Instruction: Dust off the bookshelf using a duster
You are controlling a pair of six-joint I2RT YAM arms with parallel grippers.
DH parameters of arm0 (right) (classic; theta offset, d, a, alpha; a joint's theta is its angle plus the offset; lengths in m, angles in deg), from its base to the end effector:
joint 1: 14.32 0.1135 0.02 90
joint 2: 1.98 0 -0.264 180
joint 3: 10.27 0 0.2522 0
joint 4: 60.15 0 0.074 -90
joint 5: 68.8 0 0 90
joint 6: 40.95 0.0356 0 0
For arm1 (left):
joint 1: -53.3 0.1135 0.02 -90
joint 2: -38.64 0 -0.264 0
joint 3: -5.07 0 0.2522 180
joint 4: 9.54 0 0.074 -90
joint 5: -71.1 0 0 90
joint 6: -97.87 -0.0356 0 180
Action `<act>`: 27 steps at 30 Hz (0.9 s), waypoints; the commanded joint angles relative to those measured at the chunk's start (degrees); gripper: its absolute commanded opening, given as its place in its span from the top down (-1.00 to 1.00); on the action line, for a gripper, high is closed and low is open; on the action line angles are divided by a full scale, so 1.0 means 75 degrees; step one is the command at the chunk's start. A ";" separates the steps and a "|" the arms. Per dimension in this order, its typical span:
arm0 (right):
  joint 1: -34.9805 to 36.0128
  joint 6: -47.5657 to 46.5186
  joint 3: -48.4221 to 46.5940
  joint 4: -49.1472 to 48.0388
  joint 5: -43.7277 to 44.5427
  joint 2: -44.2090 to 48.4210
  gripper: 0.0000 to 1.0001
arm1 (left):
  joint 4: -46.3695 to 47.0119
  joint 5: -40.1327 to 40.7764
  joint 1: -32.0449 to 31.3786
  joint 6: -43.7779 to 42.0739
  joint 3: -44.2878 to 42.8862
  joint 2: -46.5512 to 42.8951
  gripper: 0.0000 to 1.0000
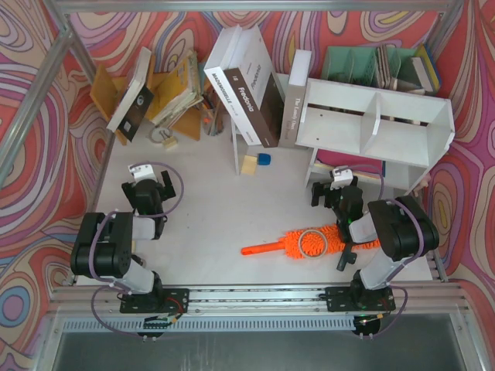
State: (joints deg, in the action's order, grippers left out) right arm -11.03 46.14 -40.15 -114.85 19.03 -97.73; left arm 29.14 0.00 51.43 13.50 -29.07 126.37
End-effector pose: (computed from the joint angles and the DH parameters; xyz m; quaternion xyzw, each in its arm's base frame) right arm 0.2565 0.0161 0.1248 -0.0538 0.7706 0.0167 0.6348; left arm 0.2635 0.0029 0.1466 -0.1257 0.7784 0.0906 0.6083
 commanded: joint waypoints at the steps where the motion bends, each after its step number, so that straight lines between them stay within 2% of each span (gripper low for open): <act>1: -0.0205 0.0073 -0.0476 -0.0164 0.0048 -0.0077 -0.97 | -0.0010 -0.0022 0.0027 0.0068 -0.0060 0.0011 -0.97; 21: -0.0232 0.0091 -0.0482 -0.0153 0.0037 -0.0066 -0.97 | 0.0048 -0.0230 0.0037 -0.0025 -0.0007 -0.0029 -0.97; 23: -0.0239 0.0057 -0.0429 -0.0211 0.0051 -0.0028 -0.97 | 0.0149 -0.0529 0.0018 -0.0163 0.0149 -0.0295 -0.97; 27: -0.0216 -0.0091 -0.0180 -0.0094 -0.0218 0.0607 -0.97 | -0.0002 0.0136 -0.0229 -0.0216 0.0629 -0.1451 -0.97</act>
State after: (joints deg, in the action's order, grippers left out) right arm -11.05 46.11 -40.15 -114.63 18.83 -97.47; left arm 28.62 -1.73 51.26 13.02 -27.48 122.76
